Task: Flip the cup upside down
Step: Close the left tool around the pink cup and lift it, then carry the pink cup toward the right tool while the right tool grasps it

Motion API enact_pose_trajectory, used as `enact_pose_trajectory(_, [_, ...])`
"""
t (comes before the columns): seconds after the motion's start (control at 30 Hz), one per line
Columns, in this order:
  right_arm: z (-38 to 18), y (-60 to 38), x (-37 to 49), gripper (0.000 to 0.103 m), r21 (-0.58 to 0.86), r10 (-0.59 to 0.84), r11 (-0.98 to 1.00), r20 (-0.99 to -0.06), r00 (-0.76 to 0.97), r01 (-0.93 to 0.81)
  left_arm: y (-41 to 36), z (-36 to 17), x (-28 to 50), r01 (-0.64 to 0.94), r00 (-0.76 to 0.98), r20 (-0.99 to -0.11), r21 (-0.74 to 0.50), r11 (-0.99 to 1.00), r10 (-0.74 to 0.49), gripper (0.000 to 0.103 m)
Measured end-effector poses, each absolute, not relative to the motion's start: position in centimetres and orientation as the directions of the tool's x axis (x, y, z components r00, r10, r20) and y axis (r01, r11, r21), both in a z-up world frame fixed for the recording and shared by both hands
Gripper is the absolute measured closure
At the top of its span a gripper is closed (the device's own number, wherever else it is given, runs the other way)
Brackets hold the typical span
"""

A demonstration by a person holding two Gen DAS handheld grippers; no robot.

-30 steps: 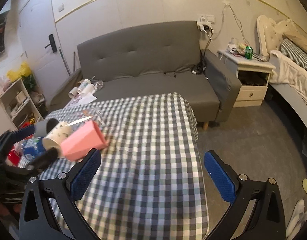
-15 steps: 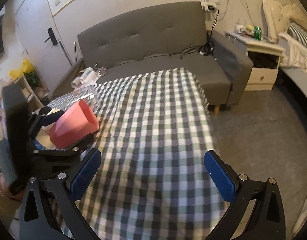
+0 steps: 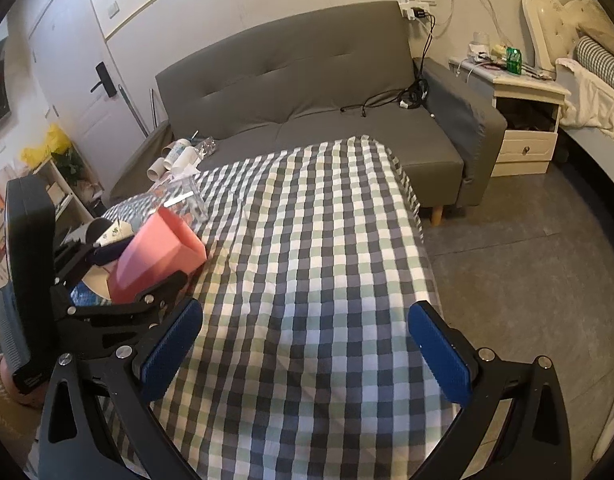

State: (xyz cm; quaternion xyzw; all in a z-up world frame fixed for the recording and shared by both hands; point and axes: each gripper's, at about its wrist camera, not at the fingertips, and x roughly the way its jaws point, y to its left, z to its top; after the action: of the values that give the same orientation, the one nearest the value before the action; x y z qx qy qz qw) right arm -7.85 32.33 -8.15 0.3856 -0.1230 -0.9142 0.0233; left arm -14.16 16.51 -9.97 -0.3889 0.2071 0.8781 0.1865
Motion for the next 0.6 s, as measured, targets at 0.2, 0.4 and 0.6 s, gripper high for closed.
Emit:
enact_pose_trajectory(0.2, [-5.9, 32.8, -6.1, 0.000, 0.237, -0.118, -0.969, -0.670, -0.733, -0.062, 17.1, -8.4, -11.6, -0.460, -0.534, -0.821, 0.080, -0.884, 0.204, 0.034])
enact_pose_trajectory(0.4, [-4.5, 32.7, -4.3, 0.000, 0.208, -0.086, -0.975, -0.663, -0.744, -0.072, 18.2, -8.1, -10.8, -0.370, -0.508, -0.846, 0.043, -0.928, 0.163, 0.034])
enact_pose_trajectory(0.6, [-4.1, 33.1, -3.3, 0.000, 0.181, -0.052, -0.979, -0.670, -0.740, -0.096, 18.4, -9.0, -12.9, -0.301, -0.473, -0.862, -0.034, -0.953, 0.180, 0.035])
